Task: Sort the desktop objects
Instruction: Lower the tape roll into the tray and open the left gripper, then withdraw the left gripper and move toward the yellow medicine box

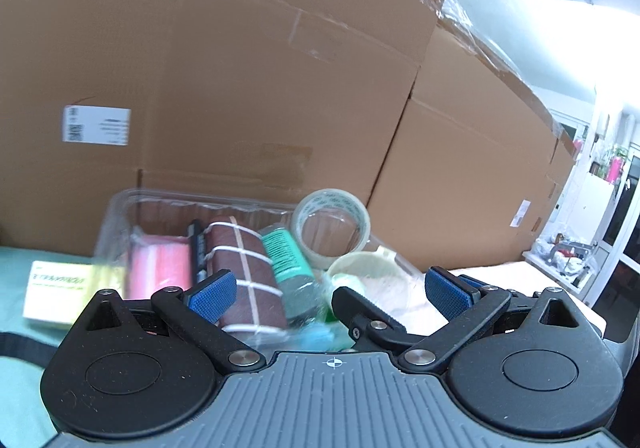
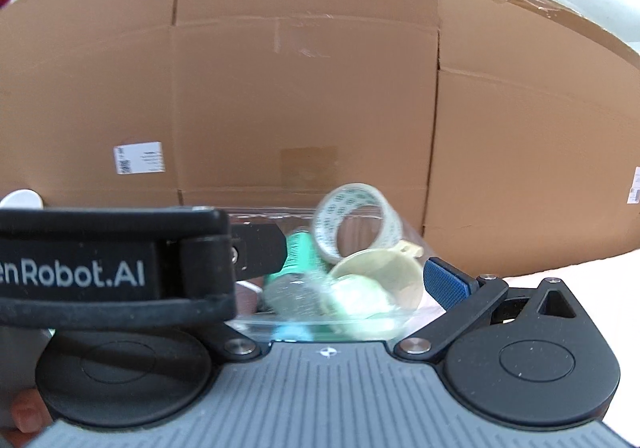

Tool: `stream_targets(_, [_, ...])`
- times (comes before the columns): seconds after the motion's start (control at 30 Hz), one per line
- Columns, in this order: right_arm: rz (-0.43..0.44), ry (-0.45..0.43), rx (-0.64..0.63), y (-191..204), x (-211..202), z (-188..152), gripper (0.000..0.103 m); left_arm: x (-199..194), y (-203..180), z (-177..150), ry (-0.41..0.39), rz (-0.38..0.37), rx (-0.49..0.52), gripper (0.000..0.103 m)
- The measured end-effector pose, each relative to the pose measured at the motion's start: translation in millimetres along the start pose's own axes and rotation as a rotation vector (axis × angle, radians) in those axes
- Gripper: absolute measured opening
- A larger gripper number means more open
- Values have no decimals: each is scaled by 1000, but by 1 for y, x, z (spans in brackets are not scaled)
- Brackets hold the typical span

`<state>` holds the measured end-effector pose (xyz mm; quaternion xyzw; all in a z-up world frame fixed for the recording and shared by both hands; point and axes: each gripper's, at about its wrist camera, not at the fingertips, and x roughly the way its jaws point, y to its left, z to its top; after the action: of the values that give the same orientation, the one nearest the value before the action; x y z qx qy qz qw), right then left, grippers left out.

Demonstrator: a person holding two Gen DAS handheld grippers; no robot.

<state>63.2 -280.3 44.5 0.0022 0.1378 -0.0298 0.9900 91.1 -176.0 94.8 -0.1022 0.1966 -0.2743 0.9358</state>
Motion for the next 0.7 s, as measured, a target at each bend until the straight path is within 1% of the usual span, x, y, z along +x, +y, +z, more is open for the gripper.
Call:
stream_targets(0.2, [54, -17, 7, 28, -20, -10, 103, -41, 19, -17, -19, 24, -28, 103])
stream_targets(0.37, [116, -1, 5, 56, -32, -23, 103, -73, 40, -34, -22, 49, -56, 103])
stream_targets(0.53, [178, 34, 1, 88, -37, -44, 103, -96, 66, -55, -9, 79, -91, 103])
stream_targets(0.7, [251, 114, -19, 118, -29, -65, 103, -108, 95, -76, 37, 123, -133, 103])
